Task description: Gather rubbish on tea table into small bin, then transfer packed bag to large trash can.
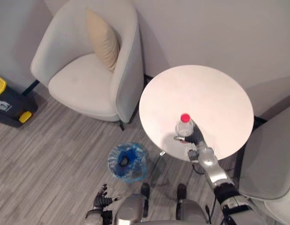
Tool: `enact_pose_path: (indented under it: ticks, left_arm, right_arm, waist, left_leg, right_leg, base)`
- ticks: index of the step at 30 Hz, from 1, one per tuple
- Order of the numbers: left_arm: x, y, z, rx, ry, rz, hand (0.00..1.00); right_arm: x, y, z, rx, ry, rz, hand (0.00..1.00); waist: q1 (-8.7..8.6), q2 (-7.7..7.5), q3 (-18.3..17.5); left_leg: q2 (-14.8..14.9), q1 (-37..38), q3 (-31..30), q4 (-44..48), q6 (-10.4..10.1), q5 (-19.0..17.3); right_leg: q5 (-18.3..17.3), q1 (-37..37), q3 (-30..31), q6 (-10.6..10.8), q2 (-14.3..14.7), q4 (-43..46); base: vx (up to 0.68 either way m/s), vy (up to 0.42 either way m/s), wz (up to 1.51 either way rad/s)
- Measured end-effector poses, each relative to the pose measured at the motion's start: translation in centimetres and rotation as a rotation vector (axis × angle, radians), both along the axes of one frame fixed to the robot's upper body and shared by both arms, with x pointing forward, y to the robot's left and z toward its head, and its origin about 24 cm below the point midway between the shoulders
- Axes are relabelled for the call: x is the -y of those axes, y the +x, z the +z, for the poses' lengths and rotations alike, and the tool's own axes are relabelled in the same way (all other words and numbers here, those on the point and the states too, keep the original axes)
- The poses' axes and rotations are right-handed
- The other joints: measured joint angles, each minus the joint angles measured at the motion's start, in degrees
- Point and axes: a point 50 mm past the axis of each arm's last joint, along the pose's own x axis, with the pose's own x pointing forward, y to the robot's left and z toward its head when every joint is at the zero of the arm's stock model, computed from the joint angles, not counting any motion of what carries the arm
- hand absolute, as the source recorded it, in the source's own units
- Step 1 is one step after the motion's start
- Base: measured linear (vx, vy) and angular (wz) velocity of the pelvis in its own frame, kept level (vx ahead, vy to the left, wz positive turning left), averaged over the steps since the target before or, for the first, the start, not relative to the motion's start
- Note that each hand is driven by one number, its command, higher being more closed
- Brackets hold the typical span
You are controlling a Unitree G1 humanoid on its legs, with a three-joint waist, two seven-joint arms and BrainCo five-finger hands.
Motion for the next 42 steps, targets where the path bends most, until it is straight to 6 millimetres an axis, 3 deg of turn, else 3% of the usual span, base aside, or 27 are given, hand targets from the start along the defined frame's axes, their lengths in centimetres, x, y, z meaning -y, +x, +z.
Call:
enact_pose_path:
  ticks: [4, 12, 17, 20, 27, 29, 31, 33, 35, 36, 37, 38, 40, 42]
  left_arm:
    - [0.0, 0.3, 0.2, 0.023, -0.006, 0.028, 0.0]
    - [0.0, 0.4, 0.3, 0.038, -0.012, 0.044, 0.0]
    - [-0.1, 0.6, 0.5, 0.049, -0.011, 0.043, 0.0]
    - [-0.3, 0.5, 0.5, 0.048, -0.009, 0.052, 0.0]
    - [-0.7, 0.1, 0.4, 0.038, -0.001, 0.069, 0.0]
    - [-0.8, 0.2, 0.4, 0.038, 0.007, 0.065, 0.0]
    - [-0.7, 0.2, 0.4, 0.036, 0.006, 0.064, 0.0]
    - [-0.5, 0.2, 0.3, 0.031, 0.001, 0.063, 0.0]
    - [-0.3, 0.0, 0.0, 0.009, 0.0, 0.06, 0.0]
    - [-0.1, 0.0, -0.1, 0.004, -0.002, 0.052, 0.0]
    - [0.5, 0.1, -0.2, 0.004, -0.004, 0.025, 0.0]
    - [1.0, 0.1, -0.3, 0.0, -0.01, 0.007, 0.0]
    - [1.1, 0.2, -0.3, -0.001, -0.004, -0.008, 0.0]
    - [0.8, 0.0, -0.3, -0.008, 0.005, -0.014, 0.0]
  right_arm:
    - [-0.3, 2.0, 2.7, 0.086, 0.046, -0.039, 1.0]
    - [-0.5, 2.2, 4.2, 0.146, 0.121, -0.055, 1.0]
    - [-0.5, -0.2, 6.6, 0.304, 0.15, -0.005, 1.0]
    - [-0.8, -2.1, 6.2, 0.31, 0.163, 0.04, 1.0]
    - [-2.2, -5.6, 4.4, 0.272, 0.212, 0.123, 1.0]
    - [-2.7, -6.1, 4.2, 0.267, 0.221, 0.141, 1.0]
    - [-2.9, -6.2, 4.0, 0.268, 0.203, 0.148, 1.0]
    - [-3.1, -6.4, 3.9, 0.264, 0.198, 0.149, 1.0]
    - [-3.7, -6.5, 3.7, 0.259, 0.195, 0.154, 1.0]
    - [-3.8, -6.5, 3.7, 0.261, 0.19, 0.155, 1.0]
    - [-3.6, -6.3, 3.8, 0.267, 0.177, 0.15, 1.0]
    - [-3.6, -6.2, 3.6, 0.258, 0.176, 0.142, 1.0]
    - [-3.5, -6.1, 3.2, 0.241, 0.177, 0.136, 1.0]
    - [-4.2, -6.1, 3.1, 0.234, 0.184, 0.16, 1.0]
  waist:
    - [1.13, 0.05, 1.4]
    - [1.05, 0.01, 1.8]
    - [0.74, -0.04, 1.8]
    - [0.57, -0.41, 1.6]
    - [-1.02, -3.06, -0.4]
    - [-2.07, -3.56, -0.8]
    - [-2.0, -3.36, -1.5]
    - [-1.25, -2.73, -2.2]
    - [-1.27, -2.3, -3.7]
    - [-1.55, -2.23, -4.3]
    - [-2.04, -1.06, -5.0]
    - [-2.01, -0.39, -5.5]
    - [-1.77, -1.08, -6.3]
    - [-1.89, -1.91, -6.2]
  left_leg:
    - [0.0, -1.7, -0.2, 1.1, 0.0, 0.0]
    - [0.0, -2.8, -0.3, 1.4, 0.0, 0.0]
    - [0.1, -1.6, -0.6, 1.0, 0.2, -0.2]
    - [0.1, 0.8, -0.7, -0.1, 0.4, -0.4]
    - [-0.4, 3.7, -3.4, -1.8, 0.2, -0.1]
    - [-1.4, 3.0, -7.5, -2.3, -0.1, 1.3]
    - [-1.9, 2.0, -9.2, -3.8, -0.6, 3.2]
    - [-0.9, 0.9, -6.3, -5.1, 1.2, 2.2]
    - [3.3, 1.8, 9.4, -6.1, 4.7, 0.2]
    - [4.4, 1.9, 12.3, -5.3, 5.0, 0.3]
    - [7.2, 1.4, 17.9, -2.9, 4.9, 0.5]
    - [7.8, 1.8, 19.3, -2.2, 2.1, 2.1]
    - [5.9, 2.7, 17.8, -3.6, 1.1, 2.7]
    - [3.7, 3.2, 17.4, -2.9, 1.6, 1.4]
  right_leg:
    - [-1.4, -2.6, 0.0, 0.0, -0.4, 3.4]
    - [-1.6, -3.8, 0.0, -0.1, -0.5, 4.0]
    - [-1.6, -1.7, -0.4, -0.2, -0.3, 2.3]
    - [-1.6, 0.7, -0.6, -0.2, -0.3, 1.0]
    - [-2.5, 4.6, -3.5, -0.1, -0.8, -0.1]
    - [-3.2, 5.7, -8.0, 0.0, -1.8, 0.0]
    - [-3.6, 5.7, -11.4, 0.0, -2.6, 0.0]
    - [-3.6, 6.1, -14.1, -0.1, -3.0, -0.1]
    - [-3.5, 8.6, -18.3, 0.0, -5.1, -1.6]
    - [-3.5, 9.0, -19.6, 0.1, -5.7, -1.8]
    - [-4.2, 9.9, -21.6, 1.0, -6.0, -1.1]
    - [-5.5, 10.6, -22.6, 1.9, -6.2, 0.6]
    - [-6.2, 11.0, -23.3, 2.8, -7.8, 1.6]
    - [-8.8, 10.3, -23.2, 3.7, -11.1, 6.6]
  base:
    - [-0.06, -0.027, 0.05]
    - [-0.02, -0.004, 0.02]
    - [0.02, -0.004, 0.03]
    - [0.03, 0.002, 0.02]
    - [0.03, -0.015, 0.21]
    - [0.0, -0.05, 0.93]
    - [-0.03, -0.043, 1.01]
    - [-0.06, -0.017, 0.73]
    - [-0.04, 0.012, 0.9]
    - [0.05, 0.094, 1.09]
    - [0.04, 0.099, 0.88]
    - [0.04, 0.079, 0.73]
    - [0.04, 0.092, 0.37]
    - [0.04, 0.123, 0.27]
